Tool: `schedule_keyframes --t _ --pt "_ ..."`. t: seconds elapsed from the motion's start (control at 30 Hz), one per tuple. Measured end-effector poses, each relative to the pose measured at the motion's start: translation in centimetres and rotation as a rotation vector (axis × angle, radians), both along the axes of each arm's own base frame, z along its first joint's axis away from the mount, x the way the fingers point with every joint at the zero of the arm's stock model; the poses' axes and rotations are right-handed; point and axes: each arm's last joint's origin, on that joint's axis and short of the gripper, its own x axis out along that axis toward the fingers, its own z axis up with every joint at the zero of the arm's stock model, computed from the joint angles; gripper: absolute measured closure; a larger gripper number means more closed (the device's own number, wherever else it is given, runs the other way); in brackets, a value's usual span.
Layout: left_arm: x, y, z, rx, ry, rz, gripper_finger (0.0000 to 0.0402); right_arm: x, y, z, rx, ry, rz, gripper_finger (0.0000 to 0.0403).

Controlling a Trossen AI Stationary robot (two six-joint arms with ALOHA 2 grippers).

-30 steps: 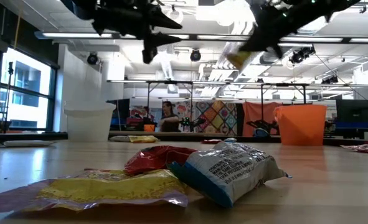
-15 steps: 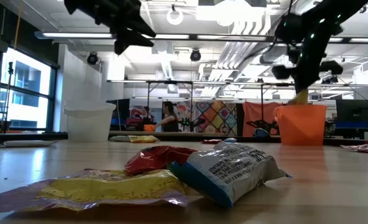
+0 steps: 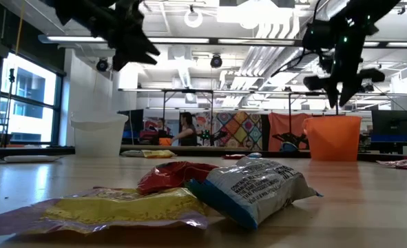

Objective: Sort candy
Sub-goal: Put the yellow candy into the orange bucket, then put the red candy into the purple bucket

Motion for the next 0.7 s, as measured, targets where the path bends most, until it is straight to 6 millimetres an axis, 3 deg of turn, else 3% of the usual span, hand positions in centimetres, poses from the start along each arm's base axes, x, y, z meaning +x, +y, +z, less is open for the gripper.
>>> schedule_keyframes --t 0.17,0.33,0.47,0.7 --pt "-1.5 -0.8 -1.4 -0.034 -0.009 -0.012 0.0297 -0.2 0.5 3.6 0.041 0.046 0.065 0.0228" --pt "-2.0 -1.5 -1.5 -0.044 0.01 -0.096 0.0313 1.8 2.0 5.9 0.169 -0.111 0.395 0.0225" --pt "-1.8 -2.3 -2.2 -0.03 0.069 -0.194 0.0336 3.8 4.5 5.6 0.28 -0.207 0.597 0.0271" --pt "-1.1 -3.9 -3.6 0.024 0.173 -0.373 0.0391 7.7 11.2 2.3 0.325 -0.314 0.779 0.0394"
